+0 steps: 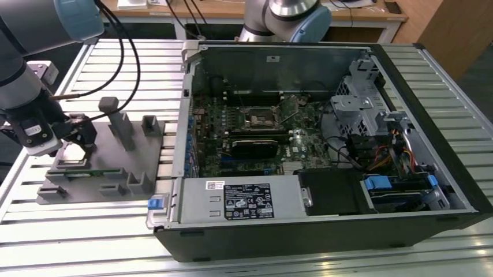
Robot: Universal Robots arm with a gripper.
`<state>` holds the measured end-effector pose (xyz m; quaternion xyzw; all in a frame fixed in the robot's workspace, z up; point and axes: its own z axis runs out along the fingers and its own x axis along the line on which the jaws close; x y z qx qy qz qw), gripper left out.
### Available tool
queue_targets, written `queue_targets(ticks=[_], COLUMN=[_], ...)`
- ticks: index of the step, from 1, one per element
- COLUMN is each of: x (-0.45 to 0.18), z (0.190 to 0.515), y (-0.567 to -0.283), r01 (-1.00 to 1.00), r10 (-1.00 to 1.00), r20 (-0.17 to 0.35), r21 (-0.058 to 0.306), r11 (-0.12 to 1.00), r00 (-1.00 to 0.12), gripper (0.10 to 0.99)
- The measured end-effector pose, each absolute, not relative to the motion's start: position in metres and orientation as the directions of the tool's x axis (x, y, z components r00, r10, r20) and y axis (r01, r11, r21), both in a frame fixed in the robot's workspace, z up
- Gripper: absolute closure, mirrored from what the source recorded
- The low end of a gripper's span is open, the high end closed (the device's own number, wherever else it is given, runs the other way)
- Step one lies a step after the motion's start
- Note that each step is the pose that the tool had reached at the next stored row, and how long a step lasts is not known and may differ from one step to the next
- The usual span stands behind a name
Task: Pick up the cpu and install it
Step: 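Pick up the cpu and move it towards the insertion slot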
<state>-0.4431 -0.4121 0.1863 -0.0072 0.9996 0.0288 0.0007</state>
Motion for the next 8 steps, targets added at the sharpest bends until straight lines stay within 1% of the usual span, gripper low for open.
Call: queue_targets(ticks=[8], x=[-0.4431], z=[0.1838], y=[-0.4114], r01=[-0.013], r10=[-0.013], r20=[-0.002], r21=[0.057], r11=[0.998], r00=[-1.000], gripper=[0.333])
